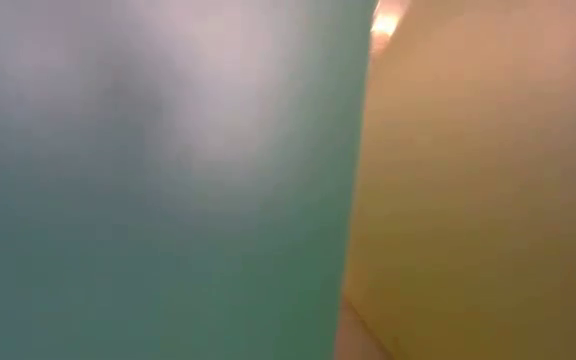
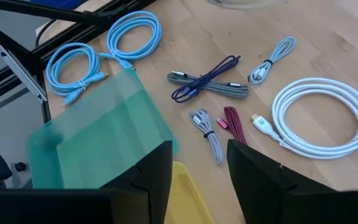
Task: Pick & Place USB Port
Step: Put the brown HDMI cable into the yellow bin
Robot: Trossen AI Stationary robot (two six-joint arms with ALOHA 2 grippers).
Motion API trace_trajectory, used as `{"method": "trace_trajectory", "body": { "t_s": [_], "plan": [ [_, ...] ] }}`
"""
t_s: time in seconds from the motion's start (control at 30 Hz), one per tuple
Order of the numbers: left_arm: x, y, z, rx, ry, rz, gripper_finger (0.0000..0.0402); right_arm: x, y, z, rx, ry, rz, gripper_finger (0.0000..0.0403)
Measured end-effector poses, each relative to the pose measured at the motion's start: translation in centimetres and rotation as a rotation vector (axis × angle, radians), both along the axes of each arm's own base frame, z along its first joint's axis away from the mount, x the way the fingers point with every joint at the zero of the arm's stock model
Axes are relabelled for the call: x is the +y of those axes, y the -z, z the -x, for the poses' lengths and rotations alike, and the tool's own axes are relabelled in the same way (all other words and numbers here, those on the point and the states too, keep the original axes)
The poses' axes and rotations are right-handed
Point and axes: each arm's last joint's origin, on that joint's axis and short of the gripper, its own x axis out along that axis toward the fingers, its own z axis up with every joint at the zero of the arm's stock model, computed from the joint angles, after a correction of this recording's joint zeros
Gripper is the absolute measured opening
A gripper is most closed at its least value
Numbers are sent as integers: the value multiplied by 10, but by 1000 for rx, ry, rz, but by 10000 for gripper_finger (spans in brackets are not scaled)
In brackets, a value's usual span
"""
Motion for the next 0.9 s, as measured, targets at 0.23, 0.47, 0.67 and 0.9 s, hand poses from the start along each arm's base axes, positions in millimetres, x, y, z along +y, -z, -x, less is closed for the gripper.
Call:
{"method": "trace_trajectory", "body": {
  "t_s": [0.23, 0.47, 0.67, 0.9],
  "plan": [
    [-39, -41, 9, -326, 108, 39, 31, -1, 3, 3, 40, 1, 13, 148],
    [-93, -53, -30, -572, 353, 109, 30, -4, 10, 12, 158, 56, 7, 148],
    [-145, -35, -89, -638, 509, 178, 30, -10, 14, 26, 264, 165, -24, 148],
    [-197, -23, -169, -483, 789, 194, 30, -25, -4, 56, 241, 297, -40, 144]
  ]
}}
